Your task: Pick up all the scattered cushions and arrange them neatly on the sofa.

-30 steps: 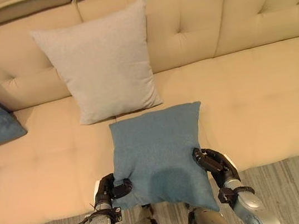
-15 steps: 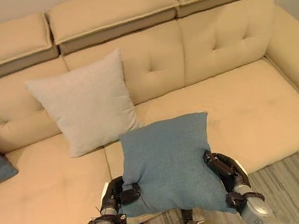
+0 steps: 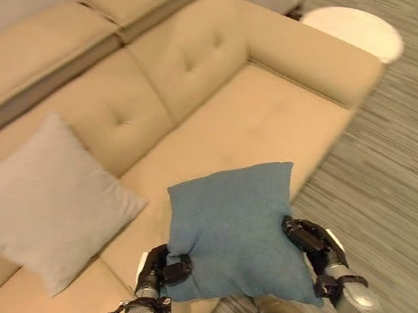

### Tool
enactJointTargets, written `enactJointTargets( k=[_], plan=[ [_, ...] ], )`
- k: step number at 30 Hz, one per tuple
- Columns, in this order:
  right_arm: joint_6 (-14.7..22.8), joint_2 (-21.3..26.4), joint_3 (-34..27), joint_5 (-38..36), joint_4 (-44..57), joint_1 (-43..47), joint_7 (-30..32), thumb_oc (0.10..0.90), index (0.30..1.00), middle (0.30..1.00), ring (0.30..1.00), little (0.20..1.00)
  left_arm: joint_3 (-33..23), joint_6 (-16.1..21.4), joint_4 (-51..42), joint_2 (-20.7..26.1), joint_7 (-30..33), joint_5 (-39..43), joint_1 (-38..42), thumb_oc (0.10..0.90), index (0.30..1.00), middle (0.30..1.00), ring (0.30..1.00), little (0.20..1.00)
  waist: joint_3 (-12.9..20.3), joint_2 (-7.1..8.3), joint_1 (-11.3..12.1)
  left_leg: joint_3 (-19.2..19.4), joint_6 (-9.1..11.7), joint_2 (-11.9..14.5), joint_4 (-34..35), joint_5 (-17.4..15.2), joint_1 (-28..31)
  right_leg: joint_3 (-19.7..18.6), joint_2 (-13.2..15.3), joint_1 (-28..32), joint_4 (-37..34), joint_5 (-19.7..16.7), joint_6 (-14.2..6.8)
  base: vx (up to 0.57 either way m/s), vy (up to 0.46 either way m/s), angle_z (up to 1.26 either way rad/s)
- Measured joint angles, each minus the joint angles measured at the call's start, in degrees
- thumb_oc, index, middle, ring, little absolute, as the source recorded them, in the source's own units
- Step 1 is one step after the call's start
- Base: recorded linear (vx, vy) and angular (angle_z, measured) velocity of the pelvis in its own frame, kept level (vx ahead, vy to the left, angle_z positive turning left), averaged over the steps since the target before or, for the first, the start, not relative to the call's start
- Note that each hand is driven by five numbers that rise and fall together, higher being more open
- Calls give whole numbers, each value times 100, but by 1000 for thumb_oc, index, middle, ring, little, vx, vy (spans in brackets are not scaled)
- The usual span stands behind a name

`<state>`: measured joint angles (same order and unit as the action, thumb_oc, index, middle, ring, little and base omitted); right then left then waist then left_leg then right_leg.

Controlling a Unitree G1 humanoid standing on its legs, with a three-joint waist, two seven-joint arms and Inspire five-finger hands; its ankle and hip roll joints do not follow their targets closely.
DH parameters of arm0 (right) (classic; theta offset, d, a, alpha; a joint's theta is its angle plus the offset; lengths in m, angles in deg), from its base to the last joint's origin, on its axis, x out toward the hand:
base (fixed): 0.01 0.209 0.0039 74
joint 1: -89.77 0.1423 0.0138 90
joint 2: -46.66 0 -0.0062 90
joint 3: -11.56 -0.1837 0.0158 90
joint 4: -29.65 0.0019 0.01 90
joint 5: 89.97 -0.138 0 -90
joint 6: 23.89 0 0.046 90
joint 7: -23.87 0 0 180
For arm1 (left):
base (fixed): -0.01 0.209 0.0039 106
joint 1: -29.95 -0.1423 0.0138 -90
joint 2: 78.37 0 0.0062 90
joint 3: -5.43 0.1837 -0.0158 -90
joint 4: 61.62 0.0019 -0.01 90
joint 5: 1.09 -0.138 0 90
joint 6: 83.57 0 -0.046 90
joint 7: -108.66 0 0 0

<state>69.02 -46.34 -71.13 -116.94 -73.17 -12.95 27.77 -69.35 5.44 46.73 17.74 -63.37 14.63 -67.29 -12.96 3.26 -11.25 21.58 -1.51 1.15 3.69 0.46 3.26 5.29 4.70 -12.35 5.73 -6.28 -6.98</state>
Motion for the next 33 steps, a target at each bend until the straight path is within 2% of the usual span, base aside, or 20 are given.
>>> enactJointTargets(
  k=[1,3,5,6,7,9,11,13,14,15,17,18,19,21,22,23,25,26,30,33],
  plan=[
    [-3,7,0,-1,1,-56,-1,400,300,300,300,300,35,-6,0,9,-3,0,-33,400,300,300,300,300,-24,-45,59,99,23,53,44,40,44,85,20,113,265,369,15,-167,-31,-42],
    [-20,47,5,0,1,-56,1,400,300,300,300,300,36,-65,-1,-14,-3,0,-43,400,300,300,300,300,-33,-60,178,350,30,178,65,86,106,378,72,184,613,733,74,-160,-76,-53],
    [-39,125,112,1,10,24,2,400,300,300,300,300,31,-122,-11,1,4,1,-132,400,300,300,300,300,-32,-187,468,788,92,442,5,108,192,1007,169,268,1266,1137,156,-35,-149,-107],
    [-39,143,163,18,51,91,-21,400,300,300,300,300,30,-133,-59,79,7,6,-218,400,300,300,300,300,28,-238,661,994,201,573,13,114,320,1548,395,541,1267,1361,230,-1,-186,-115],
    [-39,138,211,45,67,104,-20,400,300,300,300,300,51,-137,-67,155,2,5,-261,400,300,300,300,300,126,-139,749,1096,258,513,4,139,374,1748,506,739,861,1334,273,-33,-234,-102],
    [-56,180,232,104,69,191,-37,400,300,300,300,300,31,-167,-45,88,9,5,-294,400,300,300,300,300,184,-300,747,893,149,714,-169,224,345,1463,65,960,232,1076,615,11,-164,-76],
    [-65,230,210,151,76,313,-62,400,300,300,300,300,24,-167,-43,16,10,6,-365,400,300,300,300,300,208,-333,768,829,189,910,-561,170,276,1142,-42,1067,73,973,748,-21,-101,-80],
    [-66,441,1,170,232,270,-56,400,300,300,300,300,188,-166,-96,-149,-23,5,-267,400,300,300,300,300,249,-370,552,584,493,833,-688,-31,33,966,-80,1164,-80,955,784,-87,-126,-58],
    [-66,564,-74,175,251,261,-48,400,300,300,300,300,262,-165,-113,-203,-30,5,-213,400,300,300,300,300,268,-432,506,587,530,832,-789,184,-23,885,-152,1174,-108,956,794,-114,-73,-63],
    [-68,690,-149,182,227,243,14,400,300,300,300,300,295,-167,-103,-298,-79,8,-147,400,300,300,300,300,284,-466,370,705,493,927,-1018,154,-1,785,-266,1266,-158,951,824,-108,-32,-51],
    [-67,694,-176,183,235,215,79,400,300,300,300,300,361,-159,-125,-316,-82,16,-75,400,300,300,300,300,290,-348,362,353,427,928,-1276,110,-9,509,-261,1276,-160,949,860,2,-1,-90],
    [-66,693,-233,194,255,245,138,400,300,300,300,300,415,-159,-132,-309,-80,54,24,400,300,300,300,300,255,-267,384,-247,522,748,-1287,-178,-41,96,-224,1276,-250,879,972,47,-5,-132],
    [-65,695,-284,199,253,247,157,400,300,300,300,300,484,-159,-126,-271,-81,60,105,400,300,300,300,300,249,-256,376,-591,568,555,-1051,-244,-39,-119,-193,1279,-320,831,975,63,-5,-126],
    [-66,722,-347,204,241,181,240,400,300,300,300,300,553,-161,-123,-290,-88,58,217,400,300,300,300,300,233,-243,257,-851,519,303,-694,-283,-166,-301,-94,1367,-385,804,940,48,-1,-72],
    [-68,740,-363,206,231,89,282,400,300,300,300,300,652,-157,-80,-281,-87,58,311,400,300,300,300,300,233,-240,339,-1325,490,69,-489,-252,-316,-469,-54,1405,-401,800,891,19,4,-66],
    [-67,761,-366,208,232,40,284,400,300,300,300,300,661,-158,-60,-279,-87,57,345,400,300,300,300,300,244,-267,344,-1437,480,12,-444,-168,-476,-527,-52,1411,-401,813,845,37,39,-57],
    [-64,881,-372,216,245,-42,284,400,300,300,300,300,683,-159,-59,-332,-88,57,359,400,300,300,300,300,239,-493,246,-1439,367,45,-295,318,-635,-567,-197,1423,-416,848,715,60,92,-45],
    [-98,839,-386,322,132,-60,289,400,300,300,300,300,724,-187,-6,-388,-89,55,277,400,300,300,300,300,256,-630,265,-1321,167,87,85,595,-340,-711,-260,1485,-458,872,536,61,90,-76],
    [-106,620,-291,384,192,-151,276,400,300,300,300,300,679,-203,0,-147,-89,55,257,400,300,300,300,300,244,-612,250,-843,100,-34,144,511,-255,-733,-18,1355,-523,858,266,39,80,-58],
    [-106,522,-122,416,202,-108,271,400,300,300,300,300,651,-206,-3,87,-87,57,281,400,300,300,300,300,175,-549,366,-604,85,39,144,504,-261,-739,-91,1107,-230,825,263,-29,-7,-45]
  ],
)
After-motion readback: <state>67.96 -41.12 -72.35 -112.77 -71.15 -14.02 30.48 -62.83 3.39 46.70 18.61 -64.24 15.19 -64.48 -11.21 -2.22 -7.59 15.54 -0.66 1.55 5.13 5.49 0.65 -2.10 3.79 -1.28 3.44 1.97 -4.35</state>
